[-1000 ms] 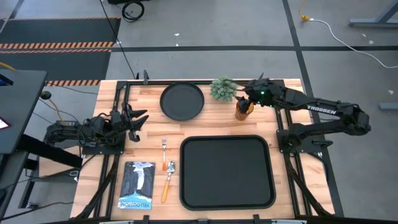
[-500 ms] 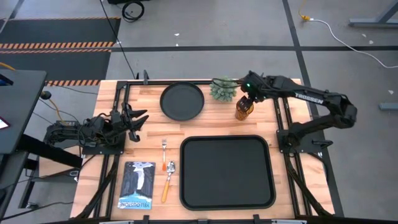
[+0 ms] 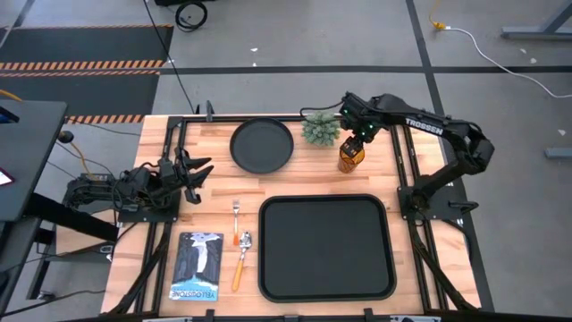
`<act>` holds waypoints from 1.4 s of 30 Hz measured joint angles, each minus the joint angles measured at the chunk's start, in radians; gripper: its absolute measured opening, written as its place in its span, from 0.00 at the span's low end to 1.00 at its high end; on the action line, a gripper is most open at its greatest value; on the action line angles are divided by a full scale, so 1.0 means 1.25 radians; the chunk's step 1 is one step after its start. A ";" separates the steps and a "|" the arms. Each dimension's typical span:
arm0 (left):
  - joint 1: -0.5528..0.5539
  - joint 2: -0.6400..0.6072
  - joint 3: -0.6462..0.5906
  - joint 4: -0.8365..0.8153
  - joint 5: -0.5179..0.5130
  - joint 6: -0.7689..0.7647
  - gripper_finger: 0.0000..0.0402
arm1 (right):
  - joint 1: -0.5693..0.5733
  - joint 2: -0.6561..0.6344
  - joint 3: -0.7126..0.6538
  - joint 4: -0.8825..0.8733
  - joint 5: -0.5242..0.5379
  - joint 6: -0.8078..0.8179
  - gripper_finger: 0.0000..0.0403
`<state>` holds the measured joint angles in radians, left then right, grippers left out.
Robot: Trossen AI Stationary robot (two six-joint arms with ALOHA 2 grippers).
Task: Pick and place plate/cup/fork/spoon on tray
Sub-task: Put the orange cup on the top right of the black tray
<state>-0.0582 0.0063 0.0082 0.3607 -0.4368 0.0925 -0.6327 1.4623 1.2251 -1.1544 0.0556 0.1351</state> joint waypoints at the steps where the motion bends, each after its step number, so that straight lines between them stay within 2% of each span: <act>1: 0.000 0.000 0.000 0.000 0.000 0.001 0.32 | 0.000 0.006 0.000 -0.005 0.000 -0.004 0.50; 24: 0.000 0.000 0.000 -0.006 0.000 -0.002 0.32 | -0.044 0.087 0.000 -0.008 -0.006 -0.070 0.41; 42: 0.000 0.000 0.000 -0.012 0.000 -0.002 0.32 | -0.044 0.087 -0.001 -0.016 -0.008 -0.084 0.12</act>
<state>-0.0582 0.0063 0.0082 0.3458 -0.4362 0.0898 -0.6880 1.5707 1.2236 -1.1742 0.0456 0.0299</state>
